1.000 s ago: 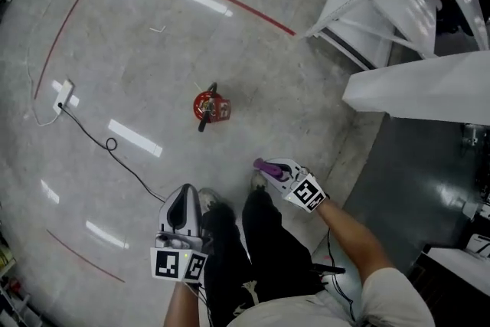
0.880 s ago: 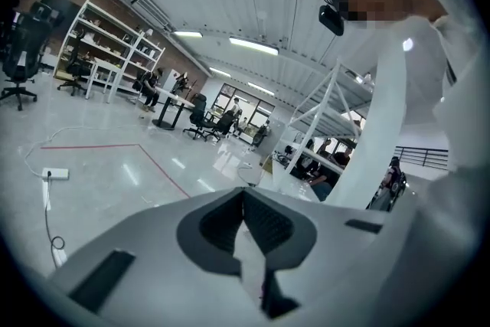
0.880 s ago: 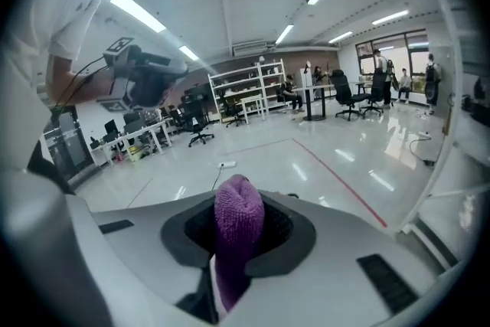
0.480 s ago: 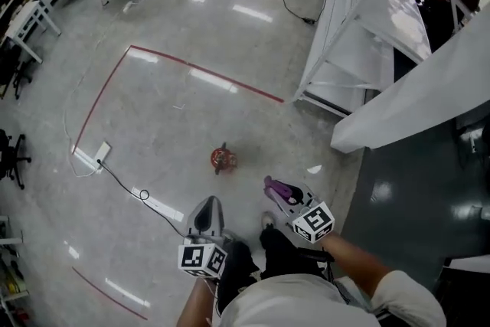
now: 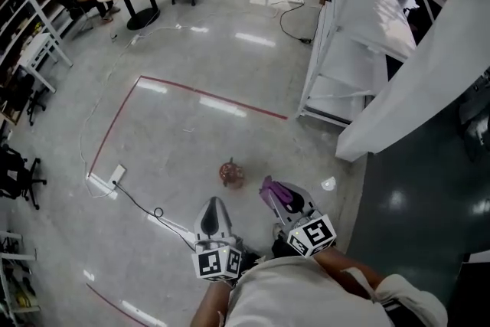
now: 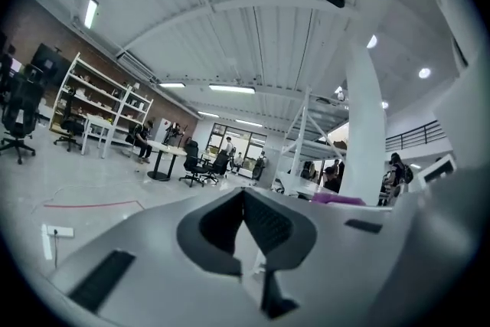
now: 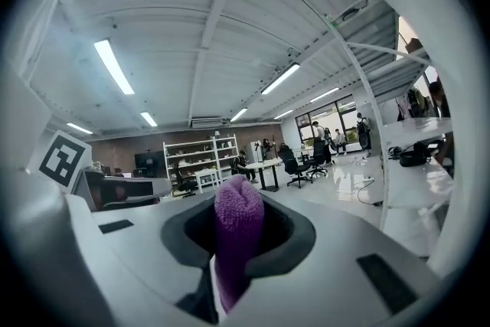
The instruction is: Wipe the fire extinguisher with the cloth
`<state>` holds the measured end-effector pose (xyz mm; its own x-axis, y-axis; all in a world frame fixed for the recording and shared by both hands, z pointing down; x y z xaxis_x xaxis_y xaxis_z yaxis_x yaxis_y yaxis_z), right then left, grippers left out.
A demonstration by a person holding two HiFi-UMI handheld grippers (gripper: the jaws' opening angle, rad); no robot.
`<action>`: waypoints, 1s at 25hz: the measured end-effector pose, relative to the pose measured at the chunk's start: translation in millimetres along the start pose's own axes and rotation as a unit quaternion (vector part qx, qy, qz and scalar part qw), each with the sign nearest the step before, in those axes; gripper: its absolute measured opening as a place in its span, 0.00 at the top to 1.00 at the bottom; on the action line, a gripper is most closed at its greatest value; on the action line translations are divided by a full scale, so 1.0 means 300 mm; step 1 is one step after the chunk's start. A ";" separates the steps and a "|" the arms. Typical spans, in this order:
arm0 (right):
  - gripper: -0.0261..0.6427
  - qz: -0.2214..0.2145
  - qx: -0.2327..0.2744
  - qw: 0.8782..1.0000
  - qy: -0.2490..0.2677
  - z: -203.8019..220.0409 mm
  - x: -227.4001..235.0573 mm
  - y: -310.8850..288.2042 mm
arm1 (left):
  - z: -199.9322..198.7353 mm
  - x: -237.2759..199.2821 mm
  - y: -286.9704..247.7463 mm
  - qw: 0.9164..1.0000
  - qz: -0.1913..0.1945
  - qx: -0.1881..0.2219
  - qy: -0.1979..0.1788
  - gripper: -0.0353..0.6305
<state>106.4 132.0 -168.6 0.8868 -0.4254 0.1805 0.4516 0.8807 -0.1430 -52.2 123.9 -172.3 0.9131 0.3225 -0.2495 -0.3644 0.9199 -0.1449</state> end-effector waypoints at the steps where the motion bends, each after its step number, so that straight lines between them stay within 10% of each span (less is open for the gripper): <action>1: 0.86 0.000 0.001 1.000 0.000 0.008 -0.013 0.002 | 0.009 0.006 0.005 1.000 0.000 0.000 0.001 0.94; 25: 0.86 -0.015 0.003 0.999 0.030 0.040 -0.146 0.006 | 0.079 -0.071 0.102 0.999 0.000 -0.017 0.027 0.94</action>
<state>67.1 154.7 -165.1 0.8768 -0.4640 0.1262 0.4785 0.8680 -0.1325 -78.4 150.4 -148.8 0.9021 0.3091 -0.3011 -0.3716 0.9112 -0.1780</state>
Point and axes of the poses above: the fingertips, and each gripper's own axes: y backward along the fingers, x to its right, z out of its underside, the point moved 1 cm from there along y, backward along the fingers, and after that the axes turned 3 degrees about -x, right-handed, at the moved point
